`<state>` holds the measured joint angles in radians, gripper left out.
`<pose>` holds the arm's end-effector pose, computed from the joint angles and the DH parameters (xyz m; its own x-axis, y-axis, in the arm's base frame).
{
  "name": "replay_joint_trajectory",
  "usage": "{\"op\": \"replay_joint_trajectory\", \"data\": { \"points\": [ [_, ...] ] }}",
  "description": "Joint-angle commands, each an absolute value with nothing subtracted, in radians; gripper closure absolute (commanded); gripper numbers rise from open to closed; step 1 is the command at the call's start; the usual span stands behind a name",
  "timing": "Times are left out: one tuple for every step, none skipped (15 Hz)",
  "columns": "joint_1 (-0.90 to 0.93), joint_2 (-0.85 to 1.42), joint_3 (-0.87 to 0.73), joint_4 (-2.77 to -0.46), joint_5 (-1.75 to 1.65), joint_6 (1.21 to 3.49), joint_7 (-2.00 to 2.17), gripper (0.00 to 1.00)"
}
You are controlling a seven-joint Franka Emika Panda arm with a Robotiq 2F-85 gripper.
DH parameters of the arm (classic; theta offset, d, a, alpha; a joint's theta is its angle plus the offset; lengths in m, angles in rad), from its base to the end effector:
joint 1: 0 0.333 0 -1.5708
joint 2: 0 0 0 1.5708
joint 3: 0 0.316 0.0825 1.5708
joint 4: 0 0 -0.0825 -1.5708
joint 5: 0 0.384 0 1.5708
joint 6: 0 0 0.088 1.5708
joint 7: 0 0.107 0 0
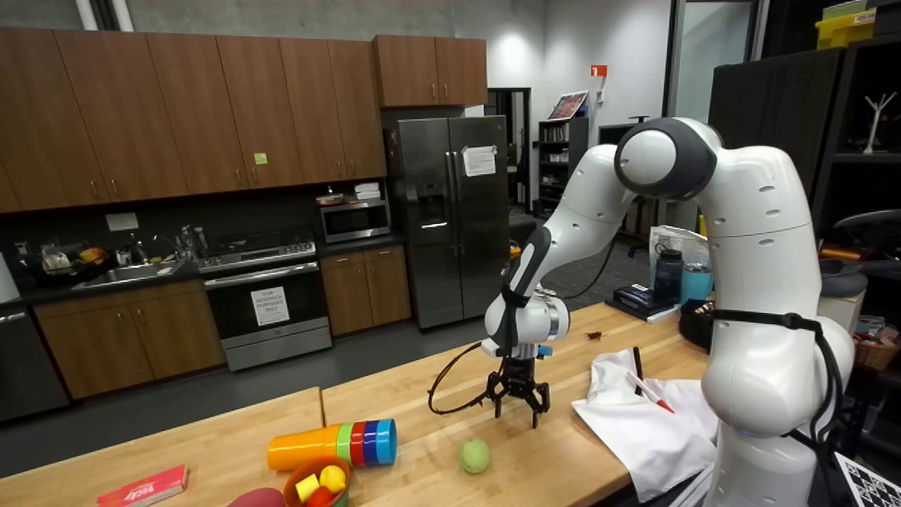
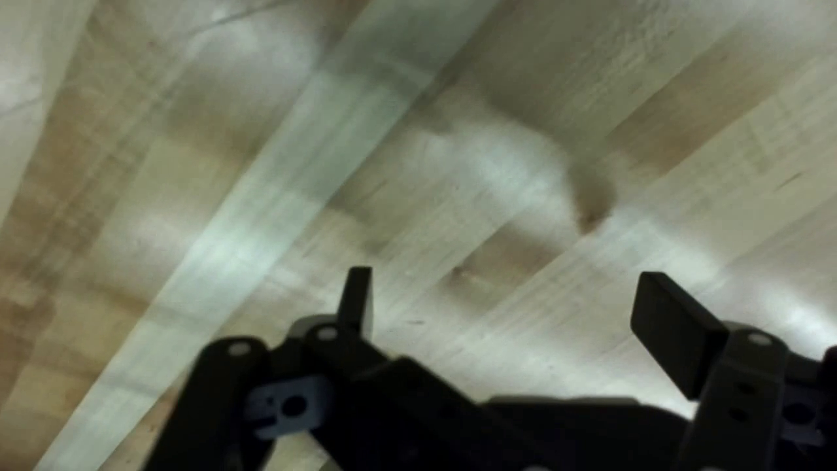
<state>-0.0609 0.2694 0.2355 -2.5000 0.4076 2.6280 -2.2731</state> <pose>0.4452 0.0752 0.1718 -0.4624 0.8437 0.2726 0.8760 0.4823 -0.0071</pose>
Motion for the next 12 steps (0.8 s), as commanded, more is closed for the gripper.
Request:
{"op": "replay_joint_trajectory", "data": {
  "points": [
    [-0.064,0.252,0.230,-2.508,0.380,2.602,-2.288,0.00],
    [-0.042,0.252,0.196,-2.513,0.292,2.592,-2.252,0.00],
    [-0.060,0.270,0.232,-2.499,0.362,2.607,-2.272,0.00],
    [-0.057,0.270,0.222,-2.501,0.325,2.604,-2.262,0.00],
    [-0.056,0.270,0.217,-2.502,0.310,2.602,-2.260,0.00],
    [-0.056,0.270,0.214,-2.503,0.303,2.602,-2.260,0.00],
    [-0.056,0.270,0.212,-2.504,0.300,2.601,-2.260,0.00],
    [-0.069,0.269,0.230,-2.497,0.337,2.577,-2.282,0.00],
    [-0.073,0.270,0.242,-2.498,0.376,2.598,-2.284,0.00],
    [-0.078,0.272,0.258,-2.498,0.439,2.624,-2.278,0.00],
    [-0.085,0.274,0.278,-2.494,0.526,2.643,-2.264,0.00],
    [-0.083,0.277,0.285,-2.481,0.577,2.623,-2.240,0.00]
  ]
}}
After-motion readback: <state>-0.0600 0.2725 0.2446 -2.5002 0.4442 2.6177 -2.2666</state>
